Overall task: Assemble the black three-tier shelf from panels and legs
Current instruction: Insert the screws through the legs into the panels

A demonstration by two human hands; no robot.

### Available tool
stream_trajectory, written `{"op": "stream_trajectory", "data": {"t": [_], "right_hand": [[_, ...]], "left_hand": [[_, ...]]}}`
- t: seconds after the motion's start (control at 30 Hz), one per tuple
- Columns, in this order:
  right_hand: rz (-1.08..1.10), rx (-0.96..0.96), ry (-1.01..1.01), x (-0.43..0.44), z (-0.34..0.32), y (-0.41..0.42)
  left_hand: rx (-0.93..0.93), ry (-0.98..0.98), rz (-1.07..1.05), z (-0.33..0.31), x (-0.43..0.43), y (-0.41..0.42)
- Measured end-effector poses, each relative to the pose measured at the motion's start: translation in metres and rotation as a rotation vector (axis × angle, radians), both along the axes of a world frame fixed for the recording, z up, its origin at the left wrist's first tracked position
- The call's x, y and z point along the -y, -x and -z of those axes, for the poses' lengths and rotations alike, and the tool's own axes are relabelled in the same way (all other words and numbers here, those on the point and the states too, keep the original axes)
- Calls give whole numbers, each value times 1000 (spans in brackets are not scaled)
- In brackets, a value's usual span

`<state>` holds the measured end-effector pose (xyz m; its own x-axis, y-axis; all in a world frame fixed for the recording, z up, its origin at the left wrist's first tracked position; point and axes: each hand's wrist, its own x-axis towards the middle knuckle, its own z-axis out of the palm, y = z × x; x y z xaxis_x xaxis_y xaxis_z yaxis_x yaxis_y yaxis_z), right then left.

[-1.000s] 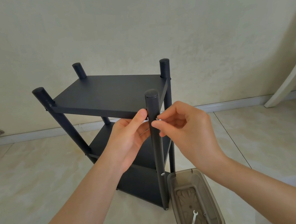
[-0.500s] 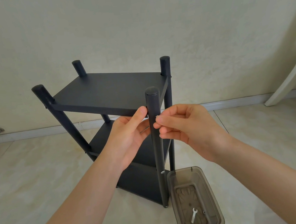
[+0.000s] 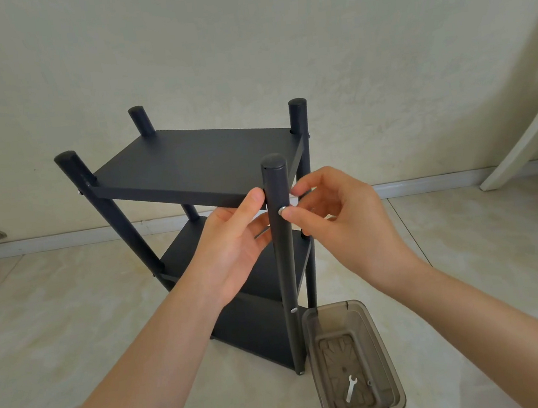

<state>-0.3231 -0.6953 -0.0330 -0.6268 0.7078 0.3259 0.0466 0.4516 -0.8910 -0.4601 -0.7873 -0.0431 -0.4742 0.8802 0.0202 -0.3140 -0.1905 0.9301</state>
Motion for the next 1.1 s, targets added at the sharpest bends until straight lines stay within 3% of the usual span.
{"op": "stream_trajectory", "data": {"t": [0.1, 0.3, 0.57, 0.63, 0.73, 0.8, 0.87, 0.97, 1.1], "right_hand": [[-20, 6, 49, -5, -1, 1], [-275, 58, 12, -10, -7, 3], [-278, 13, 94, -17, -8, 5], [-288, 16, 127, -18, -8, 4], [-299, 27, 162, -18, -10, 3], [-295, 34, 182, -20, -10, 3], [-298, 28, 217, -21, -9, 2], [-295, 13, 292, -23, -9, 2], [-325, 18, 360, -26, -11, 2]], "left_hand": [[0, 12, -10, 1, -1, 0], [-11, -10, 16, 3, -1, 1], [-214, 162, -116, -2, -1, -1], [-367, 330, -188, -5, 0, 3], [-749, 506, -304, -9, 7, 9], [-1071, 423, -484, -8, 17, 8], [-1366, 196, -707, -9, 23, 6], [-1485, -48, -821, -16, 20, 6], [-1566, 100, -567, -15, 15, 8]]}}
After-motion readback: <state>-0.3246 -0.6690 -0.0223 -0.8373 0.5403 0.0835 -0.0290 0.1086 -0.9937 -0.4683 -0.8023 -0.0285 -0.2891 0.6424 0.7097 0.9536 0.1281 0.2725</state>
